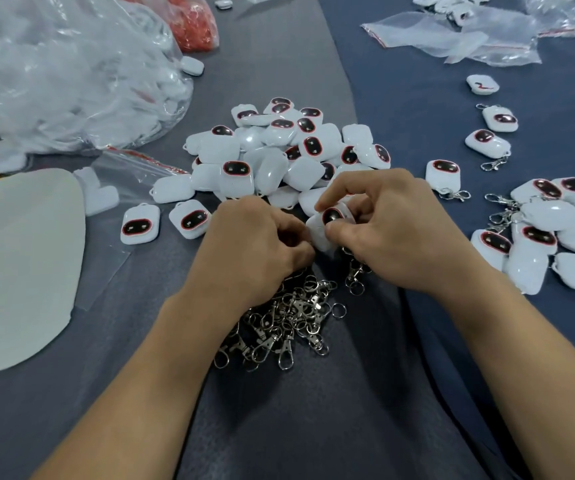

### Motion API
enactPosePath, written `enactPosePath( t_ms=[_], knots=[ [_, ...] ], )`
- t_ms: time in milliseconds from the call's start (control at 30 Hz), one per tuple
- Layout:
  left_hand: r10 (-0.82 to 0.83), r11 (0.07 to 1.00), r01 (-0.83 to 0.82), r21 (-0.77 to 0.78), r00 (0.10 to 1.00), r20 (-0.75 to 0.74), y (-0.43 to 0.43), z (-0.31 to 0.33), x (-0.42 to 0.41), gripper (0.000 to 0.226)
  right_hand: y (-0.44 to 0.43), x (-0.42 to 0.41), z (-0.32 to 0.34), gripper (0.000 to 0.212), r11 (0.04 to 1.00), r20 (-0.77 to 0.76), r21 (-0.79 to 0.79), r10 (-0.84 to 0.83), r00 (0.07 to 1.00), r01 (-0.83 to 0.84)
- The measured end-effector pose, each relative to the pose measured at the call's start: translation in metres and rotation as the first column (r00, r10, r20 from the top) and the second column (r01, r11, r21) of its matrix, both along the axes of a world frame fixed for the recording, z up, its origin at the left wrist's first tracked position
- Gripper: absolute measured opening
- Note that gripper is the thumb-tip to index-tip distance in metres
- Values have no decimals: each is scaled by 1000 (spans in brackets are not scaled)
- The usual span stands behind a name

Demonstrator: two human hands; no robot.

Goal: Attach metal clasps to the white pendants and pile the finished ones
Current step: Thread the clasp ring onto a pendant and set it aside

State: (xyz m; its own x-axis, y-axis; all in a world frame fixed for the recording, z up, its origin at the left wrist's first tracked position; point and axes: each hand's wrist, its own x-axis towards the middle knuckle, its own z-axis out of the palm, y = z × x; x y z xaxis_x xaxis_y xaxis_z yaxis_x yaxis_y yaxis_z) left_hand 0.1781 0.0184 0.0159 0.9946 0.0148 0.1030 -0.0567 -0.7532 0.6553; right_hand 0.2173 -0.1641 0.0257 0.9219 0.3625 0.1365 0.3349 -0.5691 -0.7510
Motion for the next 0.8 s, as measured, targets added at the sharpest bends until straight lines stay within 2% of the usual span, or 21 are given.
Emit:
enactPosePath(
  t_ms=[167,333,433,533,600,633,667,700,767,800],
  knots=[
    [-12,979,-11,204,994,112,-10,2,-9,9,-2,3,-3,16,996,-108,84,23,994,-14],
    [31,914,-127,386,969,245,-19,1,-14,15,2,2,-8,17,980,-233,200,31,972,17],
    [23,887,-183,425,935,354,-18,0,-16,13,4,2,-8,17,927,-379,365,57,924,92],
    [23,905,-212,369,891,453,-15,0,-16,13,3,4,-6,14,853,-506,487,101,857,187],
    [55,934,-210,287,883,466,-14,0,-16,9,2,5,-4,14,825,-547,520,124,828,220],
    [91,960,-199,197,888,451,-13,0,-15,5,2,5,-4,15,811,-562,535,136,816,234],
    [137,985,-169,43,904,404,-13,0,-14,1,0,6,-3,15,795,-578,553,151,802,249],
    [188,976,-141,-165,928,321,-11,1,-11,7,0,6,-2,16,778,-595,570,169,786,264],
    [230,821,-135,-555,967,105,-6,3,-6,17,-1,7,-1,19,741,-629,602,210,748,298],
    [211,733,-145,-665,977,19,-3,4,-4,19,-1,7,-1,21,720,-645,618,236,727,314]
  ],
)
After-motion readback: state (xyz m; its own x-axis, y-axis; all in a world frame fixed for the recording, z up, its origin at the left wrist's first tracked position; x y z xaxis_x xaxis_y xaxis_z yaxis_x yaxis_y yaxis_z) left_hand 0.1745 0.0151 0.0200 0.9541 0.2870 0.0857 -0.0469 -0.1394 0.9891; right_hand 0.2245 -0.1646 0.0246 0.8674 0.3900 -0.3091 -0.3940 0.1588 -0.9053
